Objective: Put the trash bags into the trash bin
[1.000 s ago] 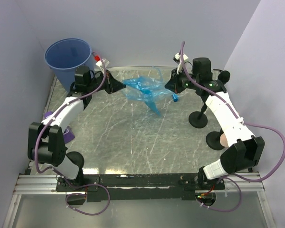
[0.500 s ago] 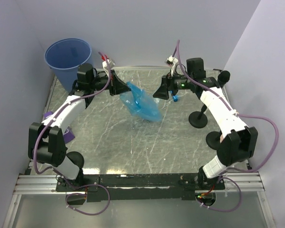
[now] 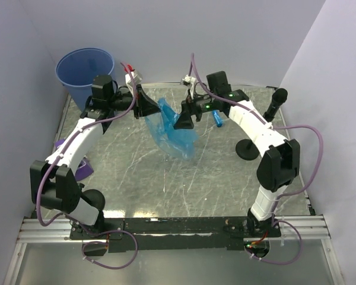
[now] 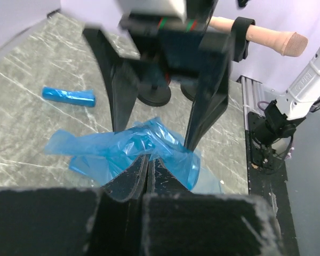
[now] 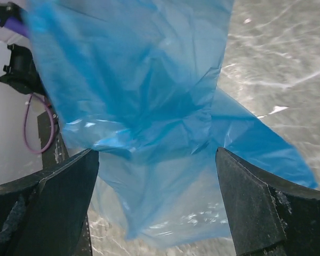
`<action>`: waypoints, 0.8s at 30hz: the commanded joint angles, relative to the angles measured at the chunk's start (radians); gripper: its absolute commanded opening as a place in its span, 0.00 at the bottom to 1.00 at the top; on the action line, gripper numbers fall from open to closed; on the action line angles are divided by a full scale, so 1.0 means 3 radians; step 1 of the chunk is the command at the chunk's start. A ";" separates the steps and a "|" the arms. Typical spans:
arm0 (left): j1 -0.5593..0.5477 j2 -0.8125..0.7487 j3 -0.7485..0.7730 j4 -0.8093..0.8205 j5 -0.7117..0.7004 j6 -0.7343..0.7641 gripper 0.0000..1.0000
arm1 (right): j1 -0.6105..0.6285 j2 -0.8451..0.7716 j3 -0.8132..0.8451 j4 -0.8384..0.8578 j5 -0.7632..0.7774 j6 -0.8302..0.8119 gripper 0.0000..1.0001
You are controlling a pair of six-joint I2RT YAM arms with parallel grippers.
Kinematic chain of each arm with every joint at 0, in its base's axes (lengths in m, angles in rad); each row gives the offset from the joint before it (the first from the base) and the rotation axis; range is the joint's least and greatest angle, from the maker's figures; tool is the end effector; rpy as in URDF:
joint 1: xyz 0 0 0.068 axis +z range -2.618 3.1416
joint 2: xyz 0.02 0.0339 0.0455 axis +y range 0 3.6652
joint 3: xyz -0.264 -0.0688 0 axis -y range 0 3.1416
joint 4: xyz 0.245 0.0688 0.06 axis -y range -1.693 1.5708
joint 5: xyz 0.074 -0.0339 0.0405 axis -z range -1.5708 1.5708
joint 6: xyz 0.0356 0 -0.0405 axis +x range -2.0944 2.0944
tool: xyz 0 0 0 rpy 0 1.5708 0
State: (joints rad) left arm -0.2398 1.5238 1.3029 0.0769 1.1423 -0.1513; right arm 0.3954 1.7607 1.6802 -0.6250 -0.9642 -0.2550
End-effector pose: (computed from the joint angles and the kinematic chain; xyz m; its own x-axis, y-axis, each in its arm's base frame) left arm 0.3300 -0.1140 0.3693 -0.2845 0.0051 -0.9587 0.9410 0.1928 -0.2782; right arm 0.3492 0.1775 0.3517 -0.3780 -0.3136 -0.8710 -0.9220 0.2130 0.3235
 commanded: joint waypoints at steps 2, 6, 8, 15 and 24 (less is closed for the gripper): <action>0.0022 -0.0242 0.0085 -0.0026 -0.0131 0.0131 0.01 | 0.0022 0.0057 0.0167 -0.0043 -0.0130 -0.0065 0.96; 0.0037 -0.0283 0.0039 0.0035 -0.0213 0.0085 0.01 | 0.0011 0.0052 0.0080 -0.0023 -0.0140 0.0011 0.81; 0.0037 -0.0288 0.0044 0.0010 -0.0264 0.0105 0.01 | -0.0004 0.0057 0.0055 -0.0008 -0.0207 0.0047 0.60; 0.0042 -0.0324 0.0059 -0.0481 -0.0683 0.0595 0.01 | -0.0142 -0.0136 0.0045 -0.0100 0.0079 -0.0147 0.00; 0.0048 -0.0253 0.0100 -0.0834 -0.1215 0.0964 0.01 | -0.0387 -0.0592 -0.0293 -0.0054 0.0687 -0.0178 0.00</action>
State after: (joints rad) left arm -0.2295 1.4666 1.3029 -0.1379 0.8703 0.0673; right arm 0.3035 1.6852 1.6199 -0.6594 -0.8494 -0.2829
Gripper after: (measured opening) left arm 0.013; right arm 0.008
